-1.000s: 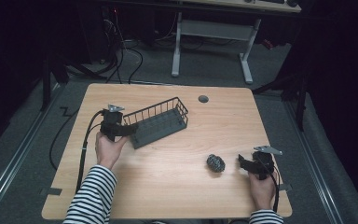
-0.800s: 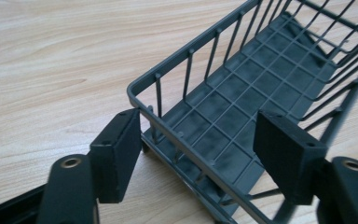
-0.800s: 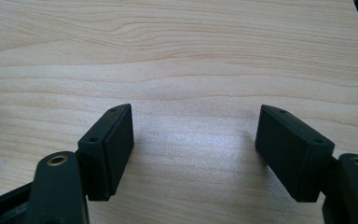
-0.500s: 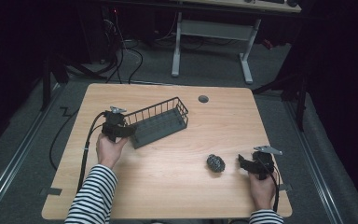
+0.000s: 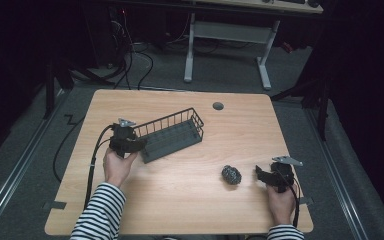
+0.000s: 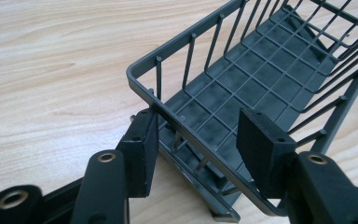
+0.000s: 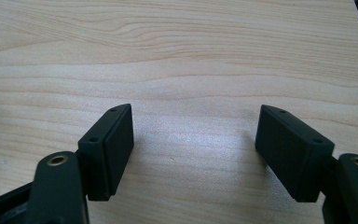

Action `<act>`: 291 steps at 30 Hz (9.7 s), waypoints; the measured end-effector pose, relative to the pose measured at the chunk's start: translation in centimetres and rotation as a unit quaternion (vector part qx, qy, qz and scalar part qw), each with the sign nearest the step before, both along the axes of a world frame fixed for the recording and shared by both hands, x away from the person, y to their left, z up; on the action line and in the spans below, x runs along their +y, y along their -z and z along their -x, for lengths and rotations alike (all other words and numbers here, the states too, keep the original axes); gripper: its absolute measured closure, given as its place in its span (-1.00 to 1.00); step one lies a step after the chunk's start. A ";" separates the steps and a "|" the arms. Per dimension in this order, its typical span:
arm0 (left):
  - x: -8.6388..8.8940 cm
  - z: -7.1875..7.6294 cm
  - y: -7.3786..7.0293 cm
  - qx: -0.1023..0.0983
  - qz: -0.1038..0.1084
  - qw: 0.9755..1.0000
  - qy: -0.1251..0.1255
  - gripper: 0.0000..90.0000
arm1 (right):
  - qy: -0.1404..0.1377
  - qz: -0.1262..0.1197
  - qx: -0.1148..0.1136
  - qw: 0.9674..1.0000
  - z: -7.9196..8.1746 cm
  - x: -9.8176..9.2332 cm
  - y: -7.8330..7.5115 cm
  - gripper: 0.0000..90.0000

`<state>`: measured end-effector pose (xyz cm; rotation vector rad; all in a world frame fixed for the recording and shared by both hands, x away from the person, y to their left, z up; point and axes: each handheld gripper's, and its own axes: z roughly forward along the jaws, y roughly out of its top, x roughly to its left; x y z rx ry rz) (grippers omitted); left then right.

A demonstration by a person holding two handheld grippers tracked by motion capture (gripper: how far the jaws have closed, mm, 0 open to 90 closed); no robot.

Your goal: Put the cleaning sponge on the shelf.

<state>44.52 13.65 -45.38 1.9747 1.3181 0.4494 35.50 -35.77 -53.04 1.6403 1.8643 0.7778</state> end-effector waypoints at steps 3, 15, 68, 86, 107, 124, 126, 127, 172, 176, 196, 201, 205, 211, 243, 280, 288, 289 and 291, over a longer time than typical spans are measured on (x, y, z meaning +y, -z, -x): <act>-0.3 1.0 0.0 -0.002 -0.013 1.000 0.007 0.09 | 0.000 0.000 0.000 1.000 0.0 0.0 0.0 -0.38; -1.1 3.8 0.5 -0.004 0.001 0.999 0.034 0.13 | -0.001 0.001 0.000 1.000 0.0 0.0 0.0 -0.38; 1.7 6.3 -1.8 -0.034 0.043 0.998 0.018 -0.40 | -0.001 0.001 0.001 1.000 0.0 0.0 0.0 -0.38; 7.8 8.1 0.6 -0.043 0.050 0.997 -0.044 -0.41 | -0.001 0.001 0.000 1.000 0.0 0.0 0.0 -0.38; 10.1 7.3 6.1 -0.006 0.001 0.995 -0.101 -0.41 | -0.005 -0.001 0.001 1.000 -0.1 0.0 0.0 -0.38; 9.4 6.4 7.2 -0.016 -0.031 0.994 -0.105 -0.41 | -0.033 0.001 0.019 0.999 0.1 0.1 -0.3 -0.39; 9.3 6.4 7.4 -0.009 -0.035 0.994 -0.103 -0.41 | -0.035 0.000 0.019 0.999 0.2 0.1 -0.4 -0.36; 9.1 6.3 7.5 -0.005 -0.044 0.994 -0.098 -0.41 | -0.037 -0.002 0.018 0.999 0.3 0.2 -0.4 -0.34; 8.9 6.9 8.3 -0.023 -0.034 0.994 -0.098 -0.44 | -0.207 0.018 0.007 0.978 2.8 9.1 -4.1 -0.33; 8.9 6.9 8.4 -0.023 -0.034 0.994 -0.098 -0.44 | -0.207 0.020 0.020 0.978 2.1 9.3 -3.6 -0.33; 8.9 6.9 8.3 -0.023 -0.034 0.994 -0.098 -0.44 | -0.216 0.023 0.031 0.976 1.8 9.7 -2.7 -0.08; 8.9 6.9 8.4 -0.023 -0.033 0.994 -0.098 -0.44 | -0.218 0.010 0.021 0.976 2.1 9.5 -3.2 -0.08; 8.9 6.9 8.3 -0.023 -0.034 0.994 -0.098 -0.44 | -0.227 -0.002 0.021 0.974 2.2 9.5 -3.8 -0.08; 8.9 6.9 8.4 -0.024 -0.032 0.994 -0.098 -0.44 | -0.243 -0.017 0.008 0.970 2.3 9.8 -4.9 -0.08; 8.9 6.9 8.4 -0.024 -0.034 0.994 -0.098 -0.44 | -0.300 -0.077 -0.053 0.949 -0.8 13.0 -13.4 -0.08; 9.1 6.9 8.3 -0.023 -0.026 0.995 -0.098 -0.44 | -0.307 -0.028 0.003 0.951 -8.5 20.5 -12.6 -0.09; 9.0 6.9 8.4 -0.023 -0.026 0.995 -0.098 -0.44 | -0.303 -0.017 0.038 0.952 -9.9 21.8 -10.5 -0.10; 9.1 6.9 8.3 -0.023 -0.026 0.995 -0.098 -0.44 | -0.302 -0.017 0.041 0.952 -10.0 21.9 -10.3 -0.10; 9.0 6.9 8.4 -0.023 -0.026 0.995 -0.098 -0.44 | -0.303 -0.016 0.046 0.952 -10.2 22.2 -10.0 -0.10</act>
